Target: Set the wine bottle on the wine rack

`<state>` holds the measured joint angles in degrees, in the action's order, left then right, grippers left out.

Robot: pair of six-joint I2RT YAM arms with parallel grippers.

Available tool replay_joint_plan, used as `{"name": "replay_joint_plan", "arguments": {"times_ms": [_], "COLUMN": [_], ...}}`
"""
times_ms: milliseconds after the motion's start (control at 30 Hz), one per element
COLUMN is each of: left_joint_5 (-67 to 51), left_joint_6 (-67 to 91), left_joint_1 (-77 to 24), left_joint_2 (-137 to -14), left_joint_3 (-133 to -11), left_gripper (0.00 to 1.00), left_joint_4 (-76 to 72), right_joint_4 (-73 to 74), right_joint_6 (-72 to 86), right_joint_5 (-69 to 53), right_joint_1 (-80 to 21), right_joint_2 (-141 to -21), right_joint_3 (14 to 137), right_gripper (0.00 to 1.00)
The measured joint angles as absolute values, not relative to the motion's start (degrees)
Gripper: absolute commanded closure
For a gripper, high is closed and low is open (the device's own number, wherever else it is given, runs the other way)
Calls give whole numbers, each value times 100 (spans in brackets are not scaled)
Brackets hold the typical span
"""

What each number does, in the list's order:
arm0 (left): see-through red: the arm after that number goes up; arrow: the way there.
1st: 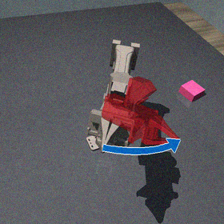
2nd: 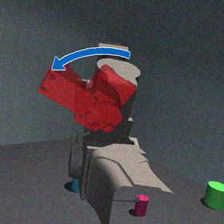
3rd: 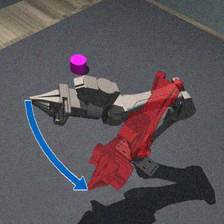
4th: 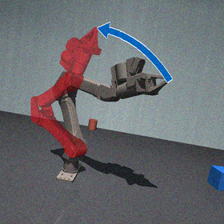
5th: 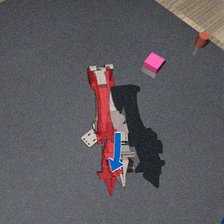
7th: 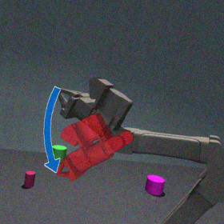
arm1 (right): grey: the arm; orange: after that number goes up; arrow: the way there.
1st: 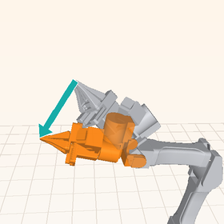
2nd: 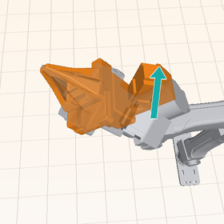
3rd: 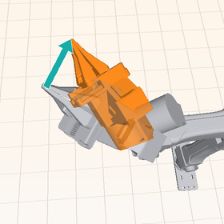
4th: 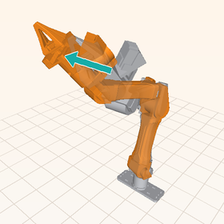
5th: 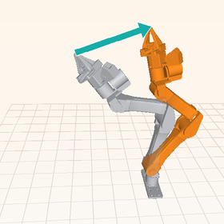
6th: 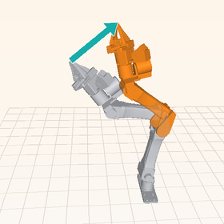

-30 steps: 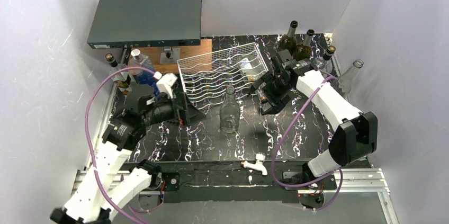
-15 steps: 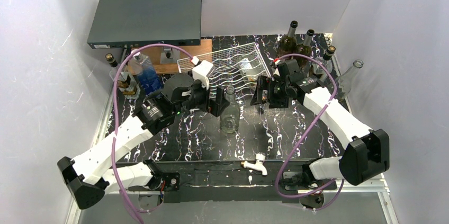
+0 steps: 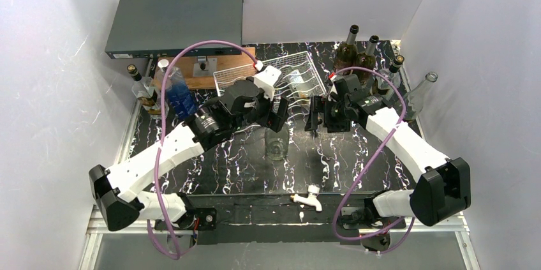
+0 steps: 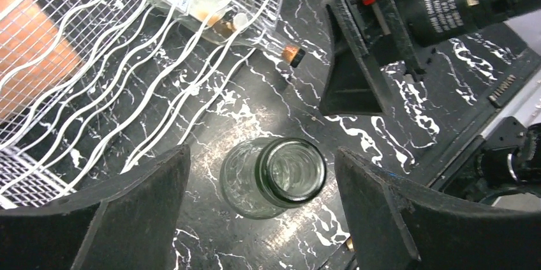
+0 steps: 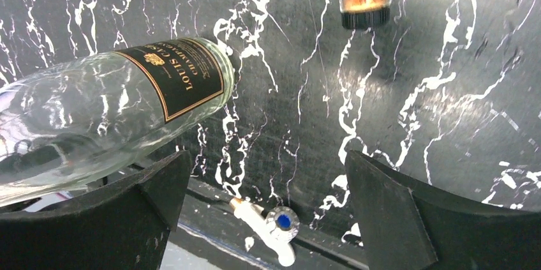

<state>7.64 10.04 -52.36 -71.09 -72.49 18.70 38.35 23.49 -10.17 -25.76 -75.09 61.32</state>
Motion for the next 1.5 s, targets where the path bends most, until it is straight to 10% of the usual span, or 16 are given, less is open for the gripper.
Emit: {"name": "replay_joint_plan", "arguments": {"times_ms": [367,600,1500], "left_joint_5": [1518,1540,1837], "left_joint_6": [902,888,-204], "left_joint_1": [-5527,-5638,-5749], "left_joint_2": [-7721,-7848,-8927], "left_joint_3": [-7762,-7898,-12018], "left_gripper": [49,100,100], "left_joint_4": [2416,2611,4104], "right_joint_4": [4370,4665,4862], "right_joint_6": [3651,4528,5933], "right_joint_5": [-1052,-899,-1640], "right_joint_1": [-2580,-2580,-2558], "right_joint_2": [-7725,-7889,-8276], "right_joint_3": [6128,6152,7024], "right_gripper": [0,0,0]}}
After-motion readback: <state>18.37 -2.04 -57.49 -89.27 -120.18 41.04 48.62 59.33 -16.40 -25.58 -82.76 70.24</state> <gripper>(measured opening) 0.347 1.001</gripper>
